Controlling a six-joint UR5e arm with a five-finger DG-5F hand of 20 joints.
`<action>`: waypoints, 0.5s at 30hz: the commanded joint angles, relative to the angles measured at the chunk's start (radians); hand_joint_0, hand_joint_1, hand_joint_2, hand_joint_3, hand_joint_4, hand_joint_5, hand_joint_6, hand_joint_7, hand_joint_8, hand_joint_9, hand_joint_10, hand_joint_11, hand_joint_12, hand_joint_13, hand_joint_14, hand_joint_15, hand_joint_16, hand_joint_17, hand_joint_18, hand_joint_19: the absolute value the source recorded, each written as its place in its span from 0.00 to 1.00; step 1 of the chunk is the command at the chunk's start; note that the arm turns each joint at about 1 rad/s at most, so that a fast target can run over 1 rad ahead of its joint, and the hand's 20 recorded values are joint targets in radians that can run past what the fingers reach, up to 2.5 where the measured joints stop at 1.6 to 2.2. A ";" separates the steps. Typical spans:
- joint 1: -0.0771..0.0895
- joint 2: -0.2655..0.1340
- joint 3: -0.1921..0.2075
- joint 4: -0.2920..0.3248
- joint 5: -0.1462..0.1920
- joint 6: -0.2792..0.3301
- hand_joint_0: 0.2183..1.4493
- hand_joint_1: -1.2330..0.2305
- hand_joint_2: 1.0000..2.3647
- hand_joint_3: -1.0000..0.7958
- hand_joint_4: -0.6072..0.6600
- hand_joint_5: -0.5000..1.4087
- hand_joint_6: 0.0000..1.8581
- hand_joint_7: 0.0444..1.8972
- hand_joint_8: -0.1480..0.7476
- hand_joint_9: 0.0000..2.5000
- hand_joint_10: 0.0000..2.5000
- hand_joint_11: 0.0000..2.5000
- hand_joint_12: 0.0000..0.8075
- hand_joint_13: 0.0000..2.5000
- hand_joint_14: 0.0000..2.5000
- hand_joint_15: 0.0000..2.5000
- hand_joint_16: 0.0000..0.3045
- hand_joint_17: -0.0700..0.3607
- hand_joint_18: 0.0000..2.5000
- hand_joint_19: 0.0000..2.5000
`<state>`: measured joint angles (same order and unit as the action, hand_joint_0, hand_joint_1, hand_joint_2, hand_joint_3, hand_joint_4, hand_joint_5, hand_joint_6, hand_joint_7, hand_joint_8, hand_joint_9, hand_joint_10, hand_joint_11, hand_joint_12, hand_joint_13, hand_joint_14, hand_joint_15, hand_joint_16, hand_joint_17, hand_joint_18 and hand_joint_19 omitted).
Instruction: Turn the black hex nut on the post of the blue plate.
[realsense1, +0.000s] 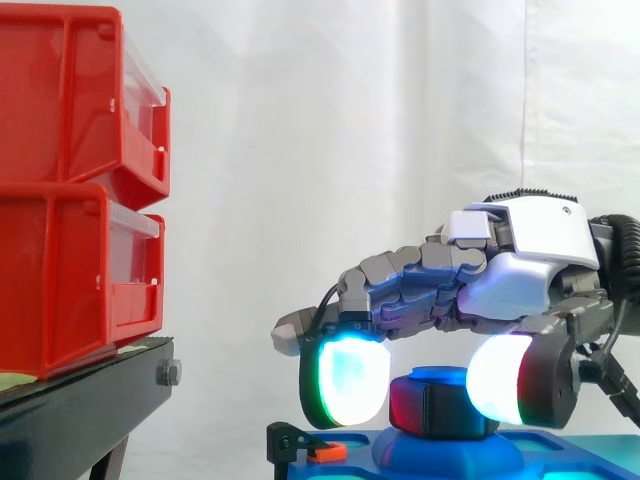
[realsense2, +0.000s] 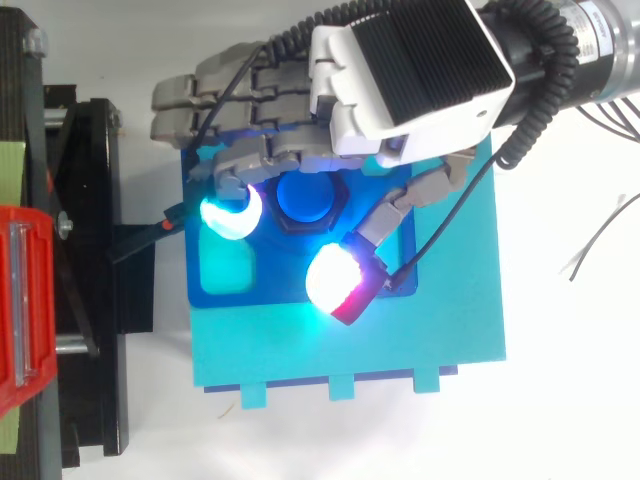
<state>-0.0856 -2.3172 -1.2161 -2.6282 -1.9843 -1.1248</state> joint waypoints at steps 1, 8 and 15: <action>0.001 -0.001 0.000 -0.001 0.002 -0.001 0.24 0.33 0.00 0.29 0.74 0.13 0.27 0.61 0.48 0.06 0.00 0.01 0.48 0.11 0.00 0.05 0.17 0.44 0.11 0.12; 0.000 0.001 0.000 0.004 0.002 -0.003 0.15 0.26 0.00 0.28 0.75 0.12 0.27 0.60 0.51 0.05 0.00 0.03 0.52 0.13 0.00 0.06 0.20 0.48 0.13 0.12; -0.002 0.001 -0.002 0.002 0.002 -0.004 0.08 0.27 0.00 0.28 0.78 0.12 0.27 0.59 0.54 0.05 0.00 0.04 0.56 0.14 0.00 0.07 0.23 0.52 0.15 0.11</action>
<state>-0.0871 -2.3167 -1.2170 -2.6270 -1.9819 -1.1285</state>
